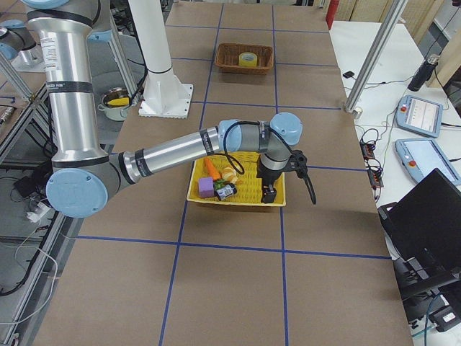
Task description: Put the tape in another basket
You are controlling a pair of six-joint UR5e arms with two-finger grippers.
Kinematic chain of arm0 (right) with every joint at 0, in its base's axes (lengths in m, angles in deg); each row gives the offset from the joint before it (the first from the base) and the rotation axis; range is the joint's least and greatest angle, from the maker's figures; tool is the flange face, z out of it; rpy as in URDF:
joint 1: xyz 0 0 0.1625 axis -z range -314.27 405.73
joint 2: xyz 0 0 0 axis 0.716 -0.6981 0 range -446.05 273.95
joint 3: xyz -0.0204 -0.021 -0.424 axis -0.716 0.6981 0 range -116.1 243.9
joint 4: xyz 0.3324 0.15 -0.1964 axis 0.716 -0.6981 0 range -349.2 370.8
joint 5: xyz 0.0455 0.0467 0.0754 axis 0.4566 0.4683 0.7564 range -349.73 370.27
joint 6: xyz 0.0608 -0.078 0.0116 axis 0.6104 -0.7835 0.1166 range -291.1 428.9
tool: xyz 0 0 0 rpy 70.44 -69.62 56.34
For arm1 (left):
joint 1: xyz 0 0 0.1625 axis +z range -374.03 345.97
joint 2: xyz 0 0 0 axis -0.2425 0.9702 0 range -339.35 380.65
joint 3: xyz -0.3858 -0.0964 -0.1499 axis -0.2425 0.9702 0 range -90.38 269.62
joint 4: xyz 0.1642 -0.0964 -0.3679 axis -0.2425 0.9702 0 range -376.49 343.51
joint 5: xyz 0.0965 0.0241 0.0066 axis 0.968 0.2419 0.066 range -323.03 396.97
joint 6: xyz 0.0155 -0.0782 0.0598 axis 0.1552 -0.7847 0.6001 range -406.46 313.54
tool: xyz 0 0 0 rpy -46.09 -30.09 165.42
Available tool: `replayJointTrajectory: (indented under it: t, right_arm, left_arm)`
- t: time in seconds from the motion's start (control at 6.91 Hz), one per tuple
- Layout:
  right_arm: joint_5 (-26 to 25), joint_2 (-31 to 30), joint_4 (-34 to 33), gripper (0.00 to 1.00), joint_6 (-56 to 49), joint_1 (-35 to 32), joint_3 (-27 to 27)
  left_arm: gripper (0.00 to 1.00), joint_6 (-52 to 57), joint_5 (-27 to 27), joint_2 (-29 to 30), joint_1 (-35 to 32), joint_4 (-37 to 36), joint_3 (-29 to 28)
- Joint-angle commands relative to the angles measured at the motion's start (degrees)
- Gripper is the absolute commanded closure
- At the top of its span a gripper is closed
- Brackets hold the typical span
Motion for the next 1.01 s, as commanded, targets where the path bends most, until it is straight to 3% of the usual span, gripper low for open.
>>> replayJointTrajectory:
  t: [0.0, 0.14, 0.58, 0.87]
  right_arm:
    - [3.7, 1.0, 10.6, 0.0, 0.7, 3.0, 7.1]
    - [4.3, 2.9, 15.2, 0.0, 3.3, 3.0, 12.6]
    - [4.7, -1.5, 14.8, 0.0, 3.6, 2.7, 4.9]
    - [4.5, -1.6, 14.8, 0.0, 3.4, 0.4, 4.5]
  left_arm:
    - [0.02, -0.4, 0.0, 0.8, 0.1, 8.7, -4.8]
    - [0.02, -0.7, 0.1, 2.2, 0.2, 8.8, -5.4]
    - [0.02, -0.6, -3.2, 1.7, 0.0, 8.8, -4.3]
    - [0.02, -0.6, -3.3, 1.5, -0.2, 8.3, -2.1]
